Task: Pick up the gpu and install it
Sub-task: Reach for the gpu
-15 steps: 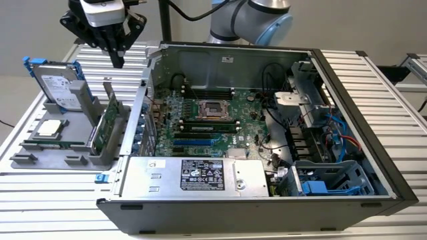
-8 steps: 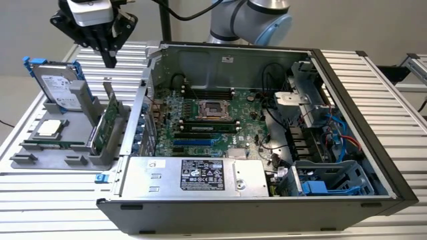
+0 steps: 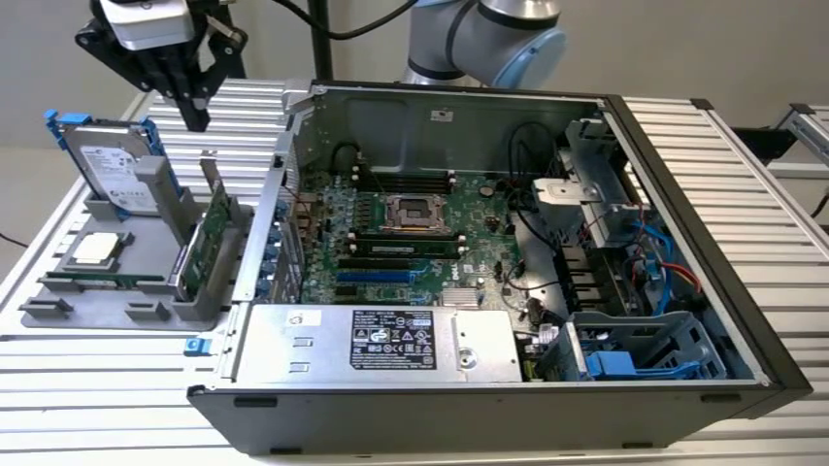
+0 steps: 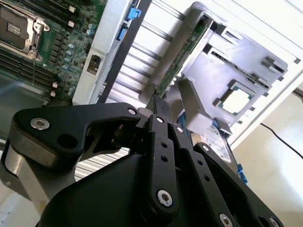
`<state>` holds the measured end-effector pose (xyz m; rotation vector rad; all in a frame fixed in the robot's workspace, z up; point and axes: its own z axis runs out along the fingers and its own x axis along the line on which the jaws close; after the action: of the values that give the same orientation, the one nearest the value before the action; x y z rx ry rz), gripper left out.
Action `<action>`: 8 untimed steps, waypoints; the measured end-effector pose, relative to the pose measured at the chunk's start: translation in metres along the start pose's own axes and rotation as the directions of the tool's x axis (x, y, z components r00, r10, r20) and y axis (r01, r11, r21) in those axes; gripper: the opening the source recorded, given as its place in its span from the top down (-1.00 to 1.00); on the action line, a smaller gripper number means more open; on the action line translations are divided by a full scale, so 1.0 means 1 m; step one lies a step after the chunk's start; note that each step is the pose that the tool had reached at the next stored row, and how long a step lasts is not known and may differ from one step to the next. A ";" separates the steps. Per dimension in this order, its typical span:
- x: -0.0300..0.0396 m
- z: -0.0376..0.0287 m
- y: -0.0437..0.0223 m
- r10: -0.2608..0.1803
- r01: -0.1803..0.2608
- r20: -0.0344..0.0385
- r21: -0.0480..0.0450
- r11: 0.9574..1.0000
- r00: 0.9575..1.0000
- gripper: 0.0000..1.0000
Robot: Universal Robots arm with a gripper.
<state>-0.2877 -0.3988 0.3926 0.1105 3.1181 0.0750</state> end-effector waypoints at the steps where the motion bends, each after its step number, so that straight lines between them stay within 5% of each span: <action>1: 0.0020 0.0000 -0.0001 0.000 0.000 0.000 0.000 1.000 1.000 1.00; 8: 0.0163 -0.0004 -0.0012 0.000 0.000 0.000 0.000 1.000 1.000 1.00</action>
<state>-0.3041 -0.3988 0.3927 0.1104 3.1181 0.0749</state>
